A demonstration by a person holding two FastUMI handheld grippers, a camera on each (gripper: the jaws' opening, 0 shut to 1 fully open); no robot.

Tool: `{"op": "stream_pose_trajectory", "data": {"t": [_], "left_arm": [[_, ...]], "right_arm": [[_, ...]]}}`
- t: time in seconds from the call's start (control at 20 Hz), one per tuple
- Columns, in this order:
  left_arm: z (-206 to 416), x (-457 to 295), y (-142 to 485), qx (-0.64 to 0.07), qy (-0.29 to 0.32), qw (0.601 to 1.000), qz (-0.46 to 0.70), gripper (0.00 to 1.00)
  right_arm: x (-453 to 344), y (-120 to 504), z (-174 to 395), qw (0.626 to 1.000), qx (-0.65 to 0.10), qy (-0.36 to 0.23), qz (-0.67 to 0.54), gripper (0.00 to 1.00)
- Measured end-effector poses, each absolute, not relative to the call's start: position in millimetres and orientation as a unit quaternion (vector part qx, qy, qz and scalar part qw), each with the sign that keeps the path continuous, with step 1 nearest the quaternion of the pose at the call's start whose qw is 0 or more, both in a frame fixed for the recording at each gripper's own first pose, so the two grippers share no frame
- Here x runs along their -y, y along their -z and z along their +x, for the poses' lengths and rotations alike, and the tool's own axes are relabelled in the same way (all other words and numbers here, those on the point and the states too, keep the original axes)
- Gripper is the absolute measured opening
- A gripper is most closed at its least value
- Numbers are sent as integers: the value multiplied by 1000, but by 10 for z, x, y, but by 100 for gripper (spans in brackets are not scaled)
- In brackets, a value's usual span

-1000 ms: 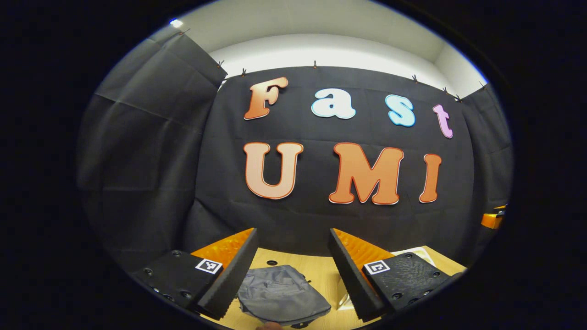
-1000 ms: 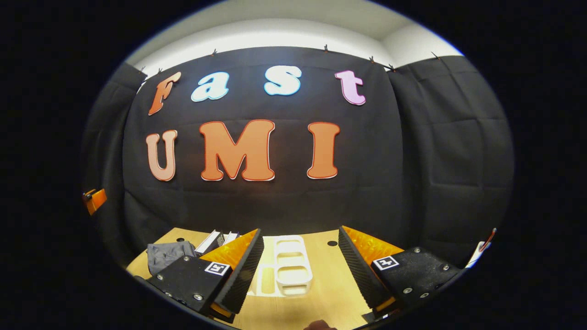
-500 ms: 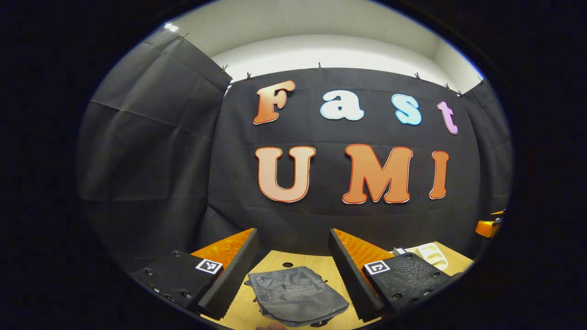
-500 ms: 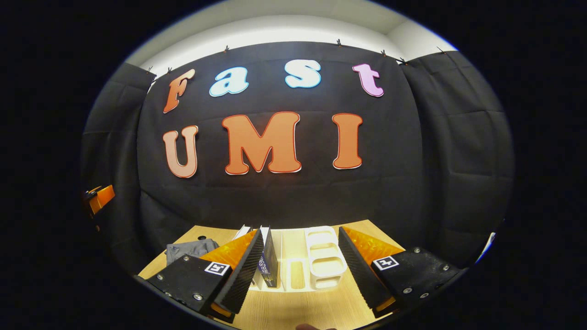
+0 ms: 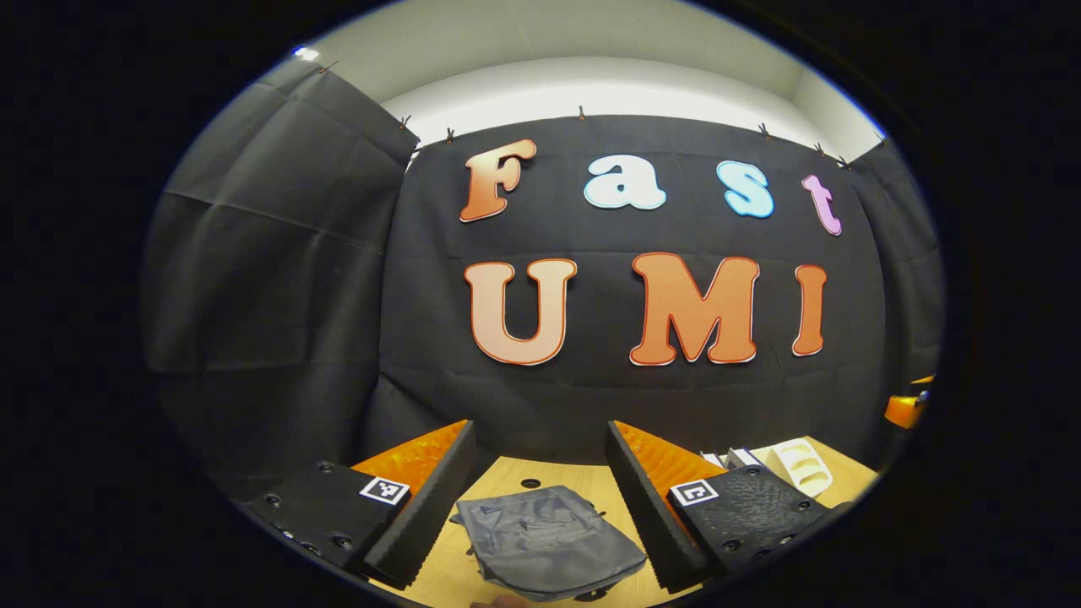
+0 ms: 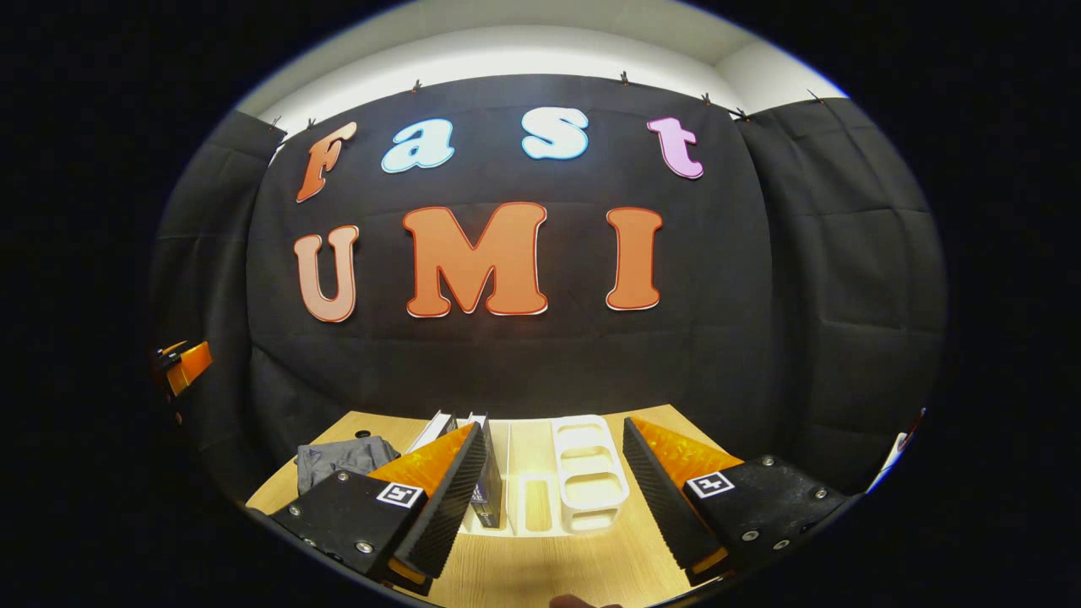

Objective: Open the schoolbag, grab two books from the bookshelf and put them into the schoolbag.

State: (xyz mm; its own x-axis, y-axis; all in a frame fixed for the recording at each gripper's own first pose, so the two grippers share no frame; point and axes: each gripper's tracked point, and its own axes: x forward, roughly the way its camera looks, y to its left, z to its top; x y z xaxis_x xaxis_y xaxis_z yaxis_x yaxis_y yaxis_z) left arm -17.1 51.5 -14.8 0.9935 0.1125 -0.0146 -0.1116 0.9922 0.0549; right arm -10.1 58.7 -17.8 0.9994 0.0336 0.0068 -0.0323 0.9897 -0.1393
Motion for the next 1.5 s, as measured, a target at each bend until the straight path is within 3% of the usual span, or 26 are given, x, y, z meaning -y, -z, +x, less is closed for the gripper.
{"op": "stream_pose_trajectory", "data": {"t": [0.45,0.85,1.5], "left_arm": [[-67,-608,688,-65,-47,992,96,96],[-180,-576,1477,-156,-25,975,158,97],[-483,-263,3011,-282,60,914,284,97]], "right_arm": [[-648,441,7,995,-27,-19,-95,97],[-559,867,53,991,-70,-7,-111,97],[-349,1728,-4,977,-167,11,-132,98]]}}
